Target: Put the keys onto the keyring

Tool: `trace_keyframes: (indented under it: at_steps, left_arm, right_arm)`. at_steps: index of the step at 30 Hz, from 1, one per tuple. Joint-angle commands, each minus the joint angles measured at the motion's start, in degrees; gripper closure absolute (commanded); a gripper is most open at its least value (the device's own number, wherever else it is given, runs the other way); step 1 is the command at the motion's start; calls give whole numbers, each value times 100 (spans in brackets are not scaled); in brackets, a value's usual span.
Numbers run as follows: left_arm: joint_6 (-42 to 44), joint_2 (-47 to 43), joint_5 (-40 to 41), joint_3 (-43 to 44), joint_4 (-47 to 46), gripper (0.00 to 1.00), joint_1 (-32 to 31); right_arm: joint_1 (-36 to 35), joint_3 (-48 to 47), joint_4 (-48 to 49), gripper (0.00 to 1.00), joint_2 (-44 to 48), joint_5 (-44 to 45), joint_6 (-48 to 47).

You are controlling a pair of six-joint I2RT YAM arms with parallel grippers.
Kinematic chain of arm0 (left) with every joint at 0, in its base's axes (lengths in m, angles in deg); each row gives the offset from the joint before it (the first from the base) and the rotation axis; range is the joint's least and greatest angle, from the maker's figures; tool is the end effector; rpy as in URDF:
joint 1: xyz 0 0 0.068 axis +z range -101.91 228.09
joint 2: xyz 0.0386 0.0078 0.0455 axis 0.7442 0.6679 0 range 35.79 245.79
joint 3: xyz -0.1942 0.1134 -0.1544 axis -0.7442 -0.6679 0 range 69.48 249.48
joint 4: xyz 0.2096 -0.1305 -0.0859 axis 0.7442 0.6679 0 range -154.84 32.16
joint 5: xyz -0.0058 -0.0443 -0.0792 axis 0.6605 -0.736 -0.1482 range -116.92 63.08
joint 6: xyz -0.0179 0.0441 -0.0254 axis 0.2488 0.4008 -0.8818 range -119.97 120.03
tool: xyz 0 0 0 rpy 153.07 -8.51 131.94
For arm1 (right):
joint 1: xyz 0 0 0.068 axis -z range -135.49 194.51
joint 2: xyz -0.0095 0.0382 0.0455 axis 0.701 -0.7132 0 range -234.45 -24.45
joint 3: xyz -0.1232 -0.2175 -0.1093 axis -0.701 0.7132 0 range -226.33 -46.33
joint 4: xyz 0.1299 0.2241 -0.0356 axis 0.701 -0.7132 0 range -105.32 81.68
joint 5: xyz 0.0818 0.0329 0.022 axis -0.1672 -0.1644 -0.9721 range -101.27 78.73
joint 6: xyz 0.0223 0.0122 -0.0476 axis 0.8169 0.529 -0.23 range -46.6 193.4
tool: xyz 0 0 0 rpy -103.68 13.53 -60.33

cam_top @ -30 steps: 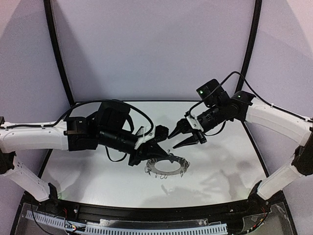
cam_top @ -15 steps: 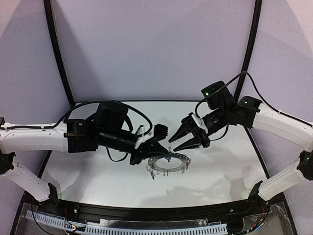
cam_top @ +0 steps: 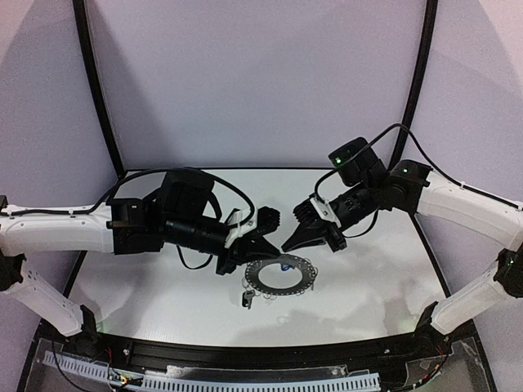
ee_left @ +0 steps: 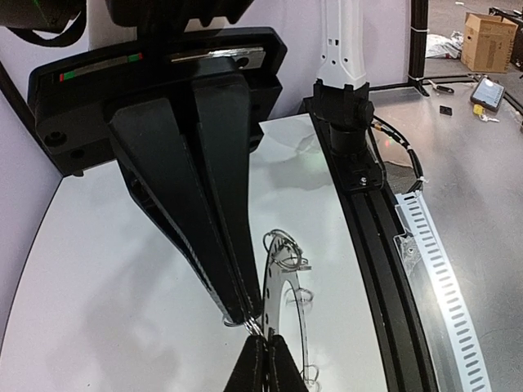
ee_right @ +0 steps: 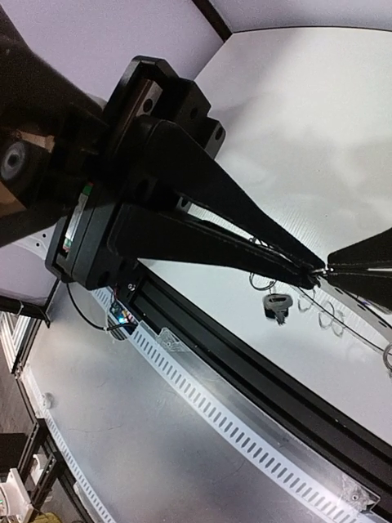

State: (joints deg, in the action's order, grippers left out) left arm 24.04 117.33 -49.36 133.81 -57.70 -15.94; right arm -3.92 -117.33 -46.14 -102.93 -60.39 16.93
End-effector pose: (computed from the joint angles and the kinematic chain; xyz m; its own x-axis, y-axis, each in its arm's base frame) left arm 0.1325 -0.3029 0.3154 0.2351 0.3761 -0.8963 0.9716 -0.0666 0.2270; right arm 0.1698 0.2321 0.3306 0.4416 -0.3241 -0.8366 -0.8586 -0.4231 -0.2893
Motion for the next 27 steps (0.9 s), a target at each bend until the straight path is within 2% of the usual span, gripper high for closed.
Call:
trace_keyframes:
  at_steps: [1, 2, 4, 5, 6, 7, 14, 21, 23, 27]
  left_arm:
    - [-38, -231, 176, -25, -294, 94, -23]
    - [-96, -214, 365, -48, -343, 77, -24]
    - [-166, -205, 519, -103, -472, 54, -18]
    - [-236, -218, 647, -140, -541, 10, -21]
    - [-236, -218, 647, -149, -561, 10, -22]
    - [-269, -231, 687, -162, -589, 3, -22]
    - [-537, -97, 1508, -145, -949, 1, -24]
    - [-956, 32, 2023, 41, -1197, 1, -22]
    - [-926, 85, 2068, 135, -1133, 4, -23]
    - [-867, 335, 1916, 438, -828, 20, -20]
  right_arm:
    - [-108, -234, -191, 100, 99, 559, -25]
    - [-122, -272, -225, 100, 123, 718, -19]
    - [-143, -353, -320, 100, 170, 967, -83]
    - [-161, -464, -456, 100, 197, 1241, -183]
    - [-177, -497, -486, 100, 207, 1301, -195]
    - [-196, -620, -669, 100, 186, 1550, -280]
    - [-390, -1599, -1658, 100, -152, 2528, -7]
    - [-493, -1645, -1763, 100, -234, 3110, 209]
    - [-539, -1662, -1737, 100, -250, 3207, 301]
    - [-604, -1729, -1688, 100, -314, 3281, 559]
